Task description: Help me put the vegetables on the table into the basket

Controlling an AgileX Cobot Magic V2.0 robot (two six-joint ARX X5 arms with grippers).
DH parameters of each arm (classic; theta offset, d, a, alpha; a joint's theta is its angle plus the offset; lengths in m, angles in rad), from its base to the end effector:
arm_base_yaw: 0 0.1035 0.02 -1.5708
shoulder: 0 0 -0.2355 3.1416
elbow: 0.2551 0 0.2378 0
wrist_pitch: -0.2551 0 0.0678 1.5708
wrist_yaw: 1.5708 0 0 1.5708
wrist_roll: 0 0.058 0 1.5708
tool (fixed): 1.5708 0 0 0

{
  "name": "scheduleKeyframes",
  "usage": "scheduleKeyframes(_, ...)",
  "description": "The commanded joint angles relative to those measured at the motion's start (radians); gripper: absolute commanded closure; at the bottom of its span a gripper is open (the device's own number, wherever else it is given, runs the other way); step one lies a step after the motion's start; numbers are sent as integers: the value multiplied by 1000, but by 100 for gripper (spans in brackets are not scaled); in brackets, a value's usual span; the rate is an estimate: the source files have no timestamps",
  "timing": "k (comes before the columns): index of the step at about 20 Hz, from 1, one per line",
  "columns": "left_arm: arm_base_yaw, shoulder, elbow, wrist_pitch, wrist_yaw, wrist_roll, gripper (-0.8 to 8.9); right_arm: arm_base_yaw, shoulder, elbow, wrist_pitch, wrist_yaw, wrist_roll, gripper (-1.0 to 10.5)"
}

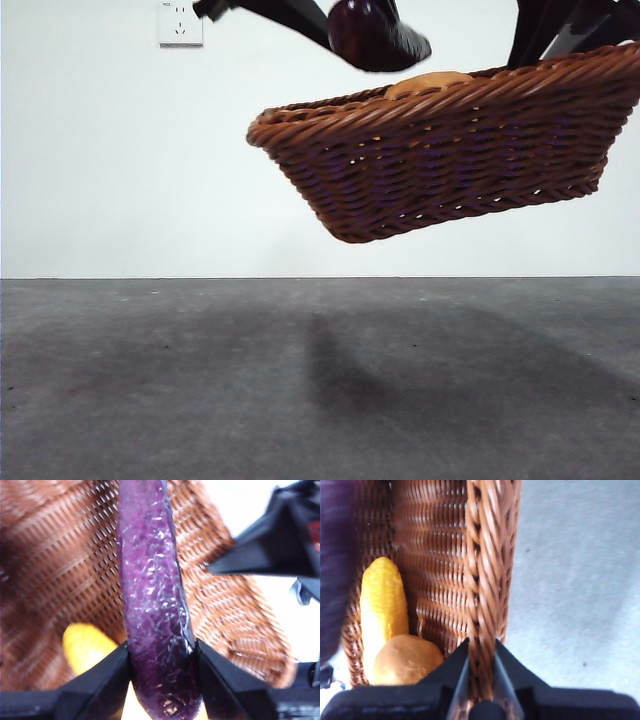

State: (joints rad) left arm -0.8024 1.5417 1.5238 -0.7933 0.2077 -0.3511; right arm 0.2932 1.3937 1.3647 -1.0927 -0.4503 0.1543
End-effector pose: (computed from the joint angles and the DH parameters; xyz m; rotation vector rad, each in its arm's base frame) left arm 0.2208 -0.2456 0.3045 -0.0568 0.9591 -0.7942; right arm 0.2439 0.1000 0.2805 0.2211 1.1922 0.5737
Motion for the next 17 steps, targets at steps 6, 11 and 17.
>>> scheduleKeyframes(6, -10, 14, -3, 32, -3, -2, 458, 9, -3, 6, 7, 10, 0, 959)
scheduleKeyframes(11, 1, -101, -3, -68, -29, 125, 460, -15, 5, 6, 32, 71, -4, 958)
scheduleKeyframes(17, -17, -267, -3, -336, -29, 181, 822, -134, 159, 6, 84, 47, -61, 958)
